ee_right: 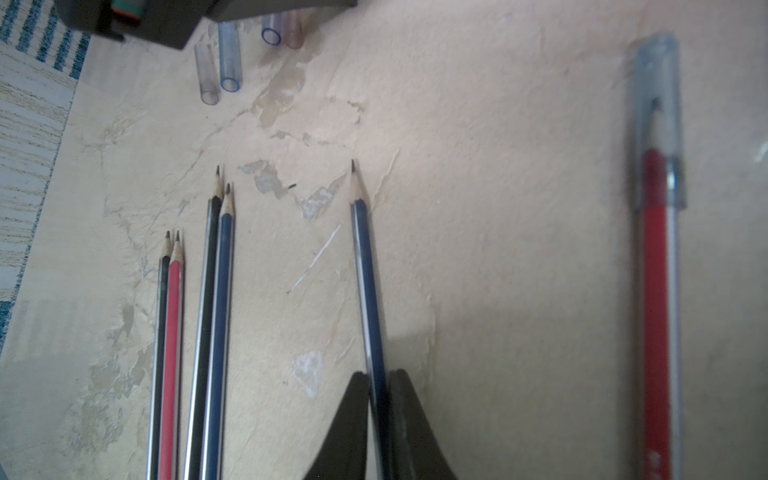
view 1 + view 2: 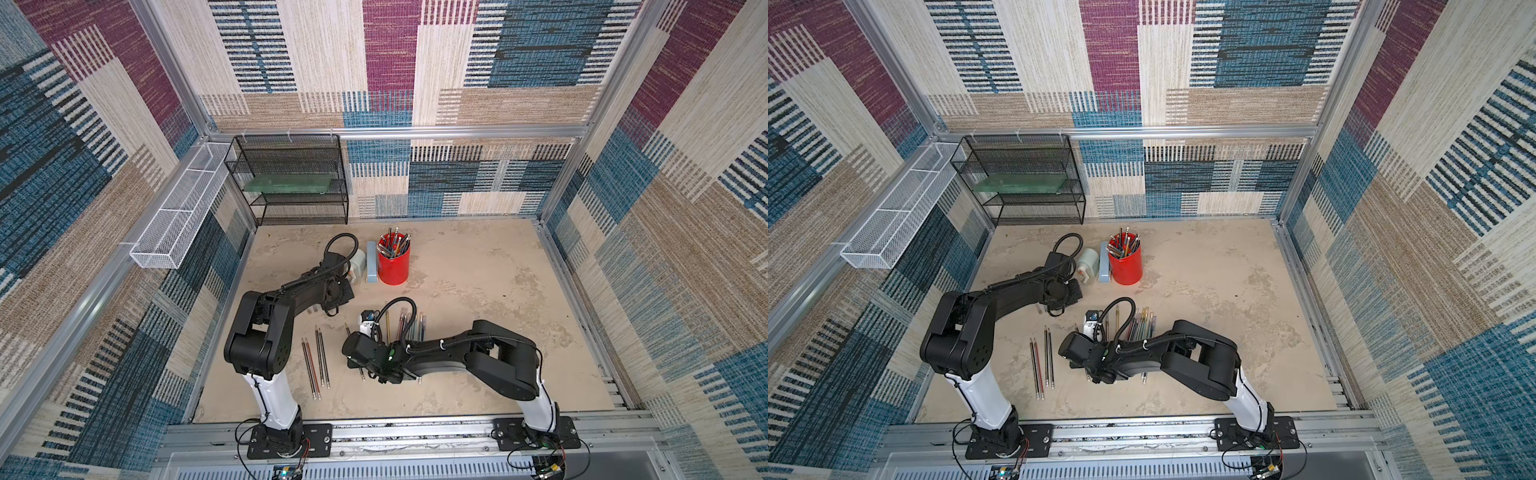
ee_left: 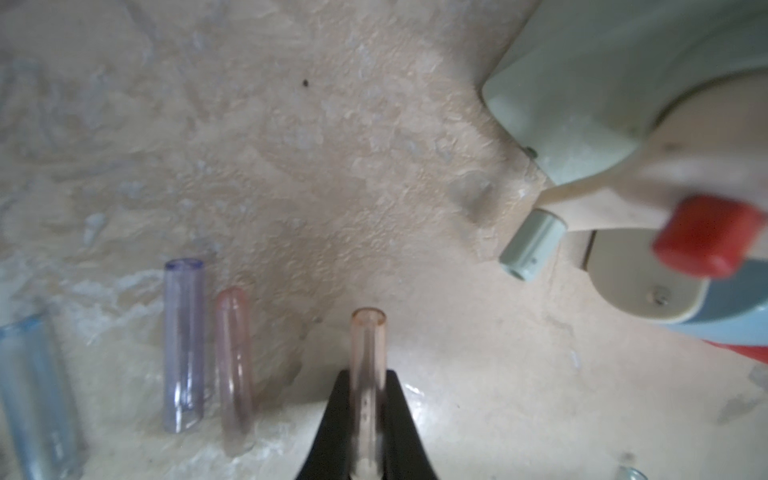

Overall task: Remove the protective cover of the pencils
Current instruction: Place the protective sleeve at the center of the board, then move the pencil to the center of the board.

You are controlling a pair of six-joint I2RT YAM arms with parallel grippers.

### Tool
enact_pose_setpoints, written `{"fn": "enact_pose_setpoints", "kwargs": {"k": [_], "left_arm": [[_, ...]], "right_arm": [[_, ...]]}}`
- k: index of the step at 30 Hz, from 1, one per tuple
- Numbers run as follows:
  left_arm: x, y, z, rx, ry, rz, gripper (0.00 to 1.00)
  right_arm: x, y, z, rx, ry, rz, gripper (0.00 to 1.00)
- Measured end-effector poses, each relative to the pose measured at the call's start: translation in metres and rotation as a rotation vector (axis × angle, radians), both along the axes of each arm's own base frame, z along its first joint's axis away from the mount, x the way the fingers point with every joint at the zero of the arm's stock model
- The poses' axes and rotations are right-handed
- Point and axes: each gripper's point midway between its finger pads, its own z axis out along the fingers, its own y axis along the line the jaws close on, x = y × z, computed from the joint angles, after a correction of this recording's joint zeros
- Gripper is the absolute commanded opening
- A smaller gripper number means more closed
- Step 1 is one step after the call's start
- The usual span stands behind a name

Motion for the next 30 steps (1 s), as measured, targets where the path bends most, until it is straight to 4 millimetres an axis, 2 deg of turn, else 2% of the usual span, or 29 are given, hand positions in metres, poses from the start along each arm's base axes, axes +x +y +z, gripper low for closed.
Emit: {"fn": "enact_pose_setpoints", "kwargs": {"k": [11, 22, 30], "left_arm": [[-0.003, 0.002, 0.000, 0.012, 0.012, 0.003, 0.15], [-0.008, 0.005, 0.002, 0.024, 0.025, 0.006, 0.24], [-0.009, 0.005, 0.007, 0.022, 0.018, 0.006, 0.24]], "right_arm": [[0.002, -0.003, 0.006, -0.002, 0.000, 0.006, 0.28], [0.005, 0.004, 0.030, 0.026, -0.033, 0.035, 0.32], [-0.010, 0.001, 0.018, -0.031, -0.018, 0.060, 0.35]]}}
